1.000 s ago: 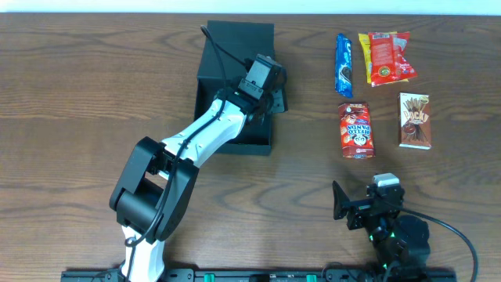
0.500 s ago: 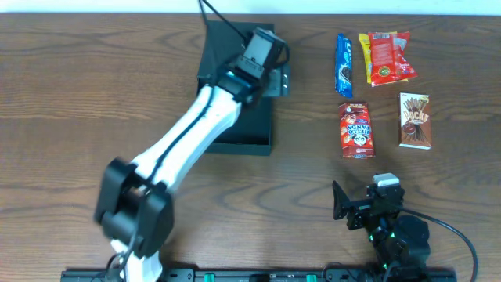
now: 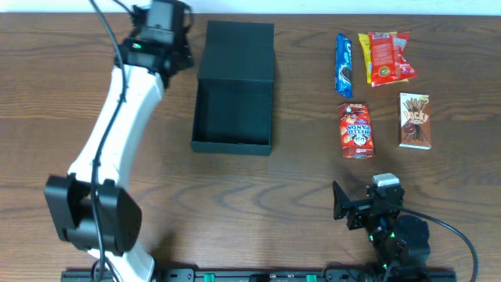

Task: Pack container
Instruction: 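Push the black box rightward toward the table center with the left gripper, then reach the right gripper to the blue Oreo pack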

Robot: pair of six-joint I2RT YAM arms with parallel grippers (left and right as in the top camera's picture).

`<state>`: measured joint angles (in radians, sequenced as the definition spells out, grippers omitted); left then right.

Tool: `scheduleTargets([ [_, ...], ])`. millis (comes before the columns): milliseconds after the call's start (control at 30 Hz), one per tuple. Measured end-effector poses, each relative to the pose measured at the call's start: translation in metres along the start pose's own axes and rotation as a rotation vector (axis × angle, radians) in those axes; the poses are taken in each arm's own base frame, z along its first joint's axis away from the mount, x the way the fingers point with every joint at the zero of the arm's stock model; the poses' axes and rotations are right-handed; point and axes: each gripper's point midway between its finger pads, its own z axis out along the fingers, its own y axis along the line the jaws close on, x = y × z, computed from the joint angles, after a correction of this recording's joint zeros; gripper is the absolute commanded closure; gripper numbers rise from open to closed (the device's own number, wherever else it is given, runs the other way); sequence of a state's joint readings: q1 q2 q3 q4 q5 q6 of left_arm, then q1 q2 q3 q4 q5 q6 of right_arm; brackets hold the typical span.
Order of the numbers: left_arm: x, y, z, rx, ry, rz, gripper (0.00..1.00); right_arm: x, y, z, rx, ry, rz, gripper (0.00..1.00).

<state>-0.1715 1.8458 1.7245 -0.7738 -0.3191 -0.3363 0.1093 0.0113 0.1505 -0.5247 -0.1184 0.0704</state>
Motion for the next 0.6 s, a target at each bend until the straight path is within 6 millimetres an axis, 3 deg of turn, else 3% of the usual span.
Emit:
scheduleTargets([
  [200, -0.001, 0.022, 0.055, 0.066, 0.077, -0.079, 0.05, 0.0, 0.0, 0.0, 0.0, 0.0, 0.0, 0.01],
  [300, -0.001, 0.019, 0.072, 0.105, 0.088, -0.092, 0.04, 0.0, 0.0, 0.0, 0.0, 0.0, 0.0, 0.01],
  [433, 0.001, 0.012, 0.084, 0.132, 0.094, -0.091, 0.02, 0.0, 0.0, 0.0, 0.0, 0.0, 0.0, 0.01],
  [600, -0.005, 0.002, 0.085, 0.181, 0.072, -0.08, 0.03, -0.001, 0.0, 0.0, 0.002, -0.004, -0.001, 0.01],
])
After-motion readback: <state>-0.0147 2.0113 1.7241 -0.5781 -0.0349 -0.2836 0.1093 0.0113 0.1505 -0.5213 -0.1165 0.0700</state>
